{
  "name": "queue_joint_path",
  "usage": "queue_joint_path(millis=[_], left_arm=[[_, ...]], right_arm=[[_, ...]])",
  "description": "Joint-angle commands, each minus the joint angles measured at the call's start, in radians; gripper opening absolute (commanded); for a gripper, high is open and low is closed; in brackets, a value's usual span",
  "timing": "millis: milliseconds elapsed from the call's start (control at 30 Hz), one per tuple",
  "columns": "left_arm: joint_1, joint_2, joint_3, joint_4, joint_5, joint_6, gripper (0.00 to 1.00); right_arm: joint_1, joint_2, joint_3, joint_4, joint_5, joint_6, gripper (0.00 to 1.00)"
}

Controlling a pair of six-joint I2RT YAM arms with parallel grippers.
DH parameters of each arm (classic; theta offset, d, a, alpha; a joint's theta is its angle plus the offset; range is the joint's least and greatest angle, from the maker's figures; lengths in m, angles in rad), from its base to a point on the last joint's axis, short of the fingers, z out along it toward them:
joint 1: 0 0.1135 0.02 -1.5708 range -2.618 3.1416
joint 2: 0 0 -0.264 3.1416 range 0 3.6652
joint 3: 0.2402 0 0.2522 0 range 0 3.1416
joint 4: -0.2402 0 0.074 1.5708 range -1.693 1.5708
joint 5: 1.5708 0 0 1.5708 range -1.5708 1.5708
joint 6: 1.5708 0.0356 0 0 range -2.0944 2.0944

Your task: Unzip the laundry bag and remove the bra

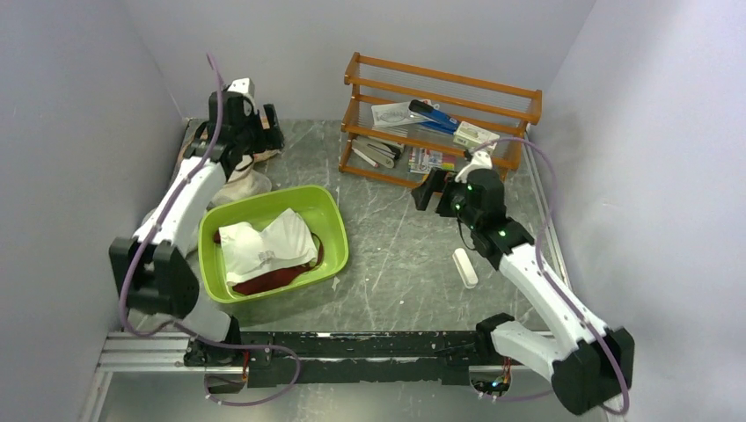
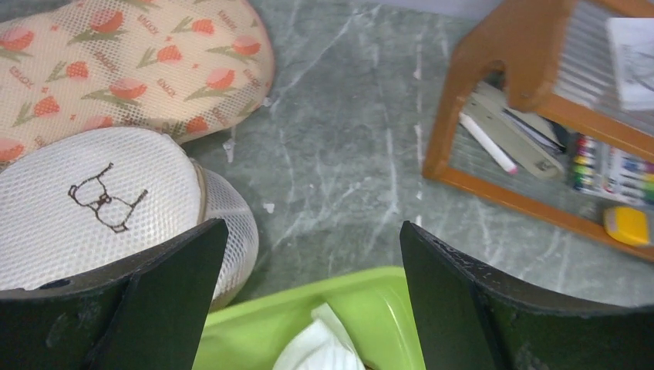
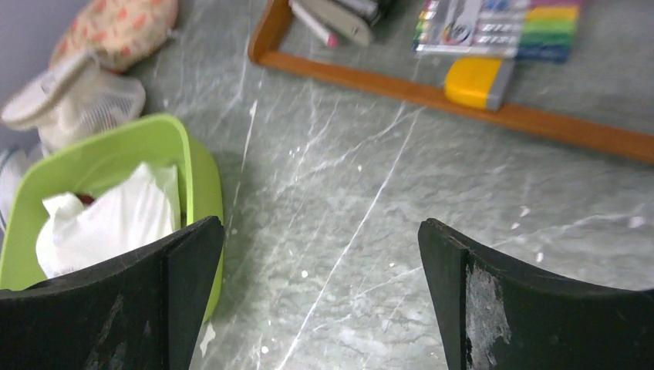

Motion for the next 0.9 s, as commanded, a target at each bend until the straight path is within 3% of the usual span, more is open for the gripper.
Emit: queue_joint_path(millis=[0,167,467,633,700,867], left_arm=[[0.015,0.138,0.142,-0.144,-0.102,0.007,0.94],[0.018,0.251,0.208,-0.194,-0.226,0.046,0.94],[0.018,0.534,0.427,-0.205,-0.267,0.144,0.94],[0.004,0.649,0.503,-0.062,-0.176,0.284,0.94],[-0.004,0.698,0.533,-0.039,-0.197,0.314,0.98],[-0.032,0.814,0.594,0.03,-0.259,0.413,0.95]], right_arm=[[0.008,0.147,0.049,0.042,-0.188,-0.02,1.0],[0.09,0.321,0.086,0.051,-0.256,-0.01,1.0],[0.267,0.564,0.123,0.198,-0.394,0.097,1.0],[0.319,0.647,0.126,0.269,-0.429,0.157,1.0],[0.327,0.667,0.126,0.287,-0.438,0.174,1.0],[0.346,0.692,0.129,0.321,-0.452,0.215,1.0]])
